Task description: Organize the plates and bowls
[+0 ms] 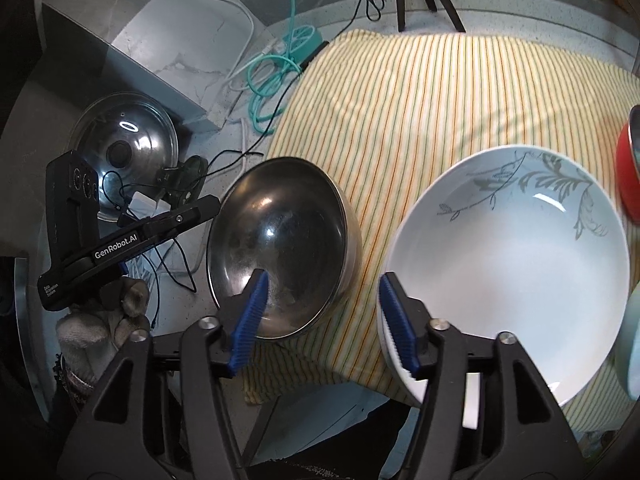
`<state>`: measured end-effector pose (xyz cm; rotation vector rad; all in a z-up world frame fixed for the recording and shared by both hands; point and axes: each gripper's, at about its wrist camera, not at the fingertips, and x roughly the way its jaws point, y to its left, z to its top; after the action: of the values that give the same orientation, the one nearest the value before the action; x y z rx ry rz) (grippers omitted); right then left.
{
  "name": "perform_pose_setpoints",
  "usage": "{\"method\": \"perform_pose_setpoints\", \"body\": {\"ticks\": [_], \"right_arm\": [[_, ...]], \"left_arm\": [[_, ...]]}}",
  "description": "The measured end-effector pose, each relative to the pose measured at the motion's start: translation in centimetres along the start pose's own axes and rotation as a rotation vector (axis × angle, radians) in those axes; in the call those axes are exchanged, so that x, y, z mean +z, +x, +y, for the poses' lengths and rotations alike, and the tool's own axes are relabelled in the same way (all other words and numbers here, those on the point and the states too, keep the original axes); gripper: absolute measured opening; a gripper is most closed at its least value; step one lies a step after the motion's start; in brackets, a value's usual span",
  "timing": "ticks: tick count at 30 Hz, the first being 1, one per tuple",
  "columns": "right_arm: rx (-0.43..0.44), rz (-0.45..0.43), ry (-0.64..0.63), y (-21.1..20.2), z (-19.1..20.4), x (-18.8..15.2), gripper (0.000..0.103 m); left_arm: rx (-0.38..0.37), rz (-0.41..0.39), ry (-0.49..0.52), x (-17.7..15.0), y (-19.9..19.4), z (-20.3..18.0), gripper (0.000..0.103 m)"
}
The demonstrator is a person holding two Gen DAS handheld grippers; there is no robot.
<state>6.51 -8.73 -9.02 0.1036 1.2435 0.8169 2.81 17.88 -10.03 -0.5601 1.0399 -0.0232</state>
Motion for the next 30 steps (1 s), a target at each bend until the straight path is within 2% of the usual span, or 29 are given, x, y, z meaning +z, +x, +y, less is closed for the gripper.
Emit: {"method": "perform_pose_setpoints", "body": {"ticks": [2, 6, 11, 20, 27, 30], "right_arm": [[-0.007, -0.027, -0.01, -0.9, 0.0, 0.0, 0.076], [-0.052, -0.087, -0.047, -3.1, -0.1, -0.1, 0.083], [-0.115, -0.163, -0.079, -6.8, -1.4, -0.5, 0.084], [-0.176, -0.264, -0.03, -13.7, -7.5, -1.4, 0.084], [-0.174, -0.282, 0.045, -17.6, -13.6, -1.4, 0.084], [-0.198, -0.288, 0.074, -18.9, -16.5, -1.2, 0.084]], "left_arm": [[0.009, -0.02, -0.001, 0.3, -0.4, -0.5, 0.048], [0.043, -0.059, 0.056, 0.6, -1.2, -2.2, 0.049], [0.029, -0.094, 0.088, 0.5, -1.6, -4.4, 0.049], [-0.015, -0.105, 0.15, -0.2, -0.5, -10.2, 0.05], [-0.065, -0.08, 0.181, -0.8, 2.1, -15.1, 0.05], [-0.085, -0.063, 0.196, -1.1, 3.4, -17.4, 0.05]]}}
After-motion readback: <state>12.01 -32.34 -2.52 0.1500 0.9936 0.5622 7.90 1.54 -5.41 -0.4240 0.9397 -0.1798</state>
